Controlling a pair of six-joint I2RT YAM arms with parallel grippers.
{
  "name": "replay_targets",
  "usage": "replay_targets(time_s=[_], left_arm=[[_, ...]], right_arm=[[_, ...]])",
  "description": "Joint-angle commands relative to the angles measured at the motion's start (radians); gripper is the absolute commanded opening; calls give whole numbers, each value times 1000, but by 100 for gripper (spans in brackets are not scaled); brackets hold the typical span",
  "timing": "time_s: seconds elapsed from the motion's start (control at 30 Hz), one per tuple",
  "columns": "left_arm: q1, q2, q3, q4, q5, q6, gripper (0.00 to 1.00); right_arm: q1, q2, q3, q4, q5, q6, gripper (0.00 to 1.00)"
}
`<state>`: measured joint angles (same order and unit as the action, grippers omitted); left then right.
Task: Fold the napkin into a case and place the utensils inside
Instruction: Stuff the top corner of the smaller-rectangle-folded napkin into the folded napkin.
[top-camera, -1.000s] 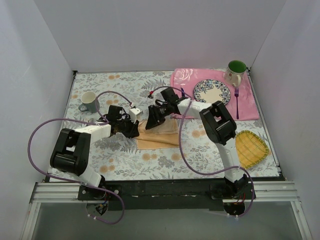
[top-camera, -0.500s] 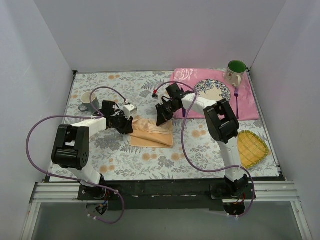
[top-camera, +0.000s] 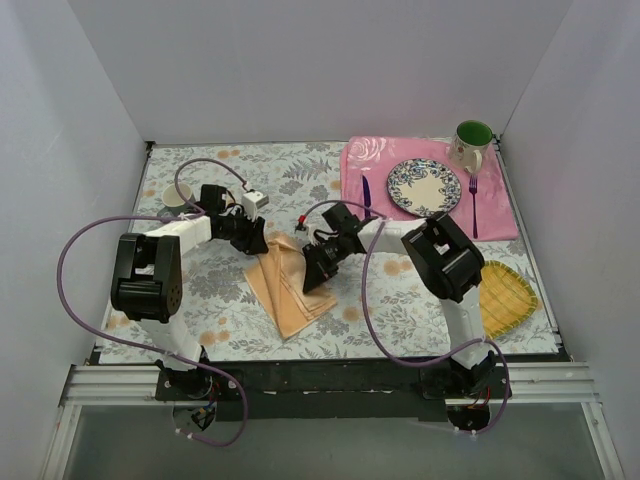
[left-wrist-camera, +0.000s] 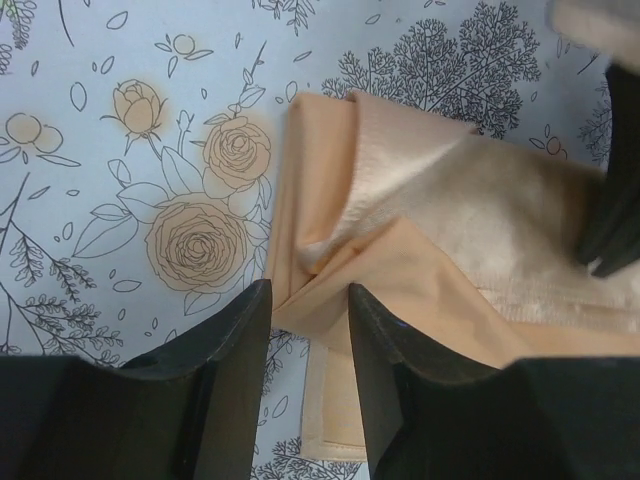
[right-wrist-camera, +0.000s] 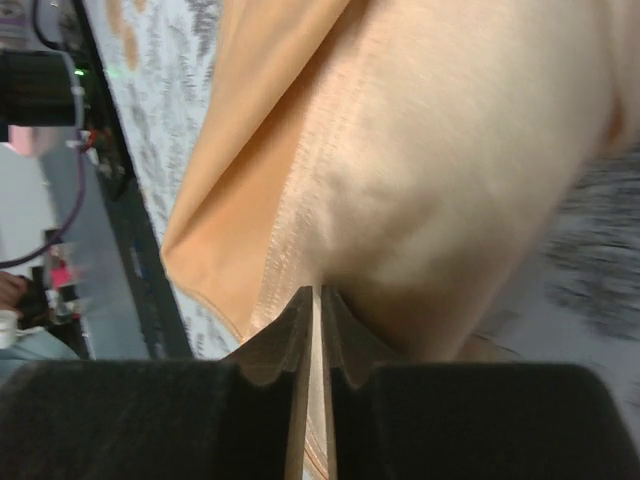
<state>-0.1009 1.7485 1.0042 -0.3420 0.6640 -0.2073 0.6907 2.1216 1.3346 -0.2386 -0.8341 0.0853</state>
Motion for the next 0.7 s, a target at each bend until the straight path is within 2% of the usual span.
replay_targets(time_s=[0.0,0.07,0.13,0.17,0.23,0.27,0.33,0.4,0.67], left_arm=[[6,-29,10,-71,36,-29,37],[7,-50,-6,-100,49,-24,37],[12,-82,-15,-106,52,-35,37],[15,-116,-19,-110,60,-52,38],[15,-141,-22,-121,63,-73,38],[15,-153,-21,-138,83,-84,38],[15,-182,-19,-153,108,-112,40],[10,-196,-33,-153,117,-139,42],[0,-161,-52,-195,83,-282,38]], right_arm=[[90,-107,-123,324,-126,247,20],[90,-147,-129,436,-171,315,24],[50,-152,-86,403,-184,289,23],[35,-149,-31,359,-178,207,24],[-3,-129,38,166,-123,67,24],[-13,-120,66,106,-103,-52,22],[-23,-108,101,15,-62,-137,21],[-25,-106,75,12,-59,-180,21],[-2,-78,-8,79,-57,-171,19]])
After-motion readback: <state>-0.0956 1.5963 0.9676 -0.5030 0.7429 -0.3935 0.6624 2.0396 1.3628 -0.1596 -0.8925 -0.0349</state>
